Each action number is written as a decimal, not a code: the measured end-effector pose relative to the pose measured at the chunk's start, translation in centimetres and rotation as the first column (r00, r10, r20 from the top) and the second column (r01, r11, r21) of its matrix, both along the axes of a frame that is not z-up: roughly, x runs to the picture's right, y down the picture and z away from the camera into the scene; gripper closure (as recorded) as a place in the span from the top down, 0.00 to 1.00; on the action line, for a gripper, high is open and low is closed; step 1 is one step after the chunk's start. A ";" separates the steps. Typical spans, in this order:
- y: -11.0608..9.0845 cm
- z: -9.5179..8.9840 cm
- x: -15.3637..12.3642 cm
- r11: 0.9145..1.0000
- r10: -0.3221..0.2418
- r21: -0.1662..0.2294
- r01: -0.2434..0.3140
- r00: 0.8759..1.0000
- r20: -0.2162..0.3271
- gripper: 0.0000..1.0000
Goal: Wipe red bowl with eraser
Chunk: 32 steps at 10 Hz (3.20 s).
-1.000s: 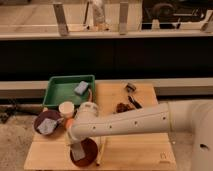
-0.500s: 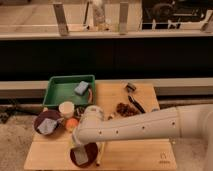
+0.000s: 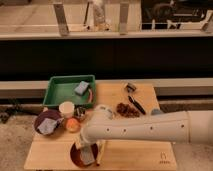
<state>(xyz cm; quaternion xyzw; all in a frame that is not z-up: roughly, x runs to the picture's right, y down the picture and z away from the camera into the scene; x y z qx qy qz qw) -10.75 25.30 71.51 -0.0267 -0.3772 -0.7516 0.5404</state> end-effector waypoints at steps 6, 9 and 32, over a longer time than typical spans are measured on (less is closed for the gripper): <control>0.0 0.4 0.1 0.999 -0.012 -0.051 0.012 1.000 0.000 0.00; 0.0 0.4 0.1 0.999 -0.012 -0.051 0.012 1.000 0.000 0.00; 0.1 0.4 0.2 0.999 -0.012 -0.051 0.012 1.000 -0.001 0.00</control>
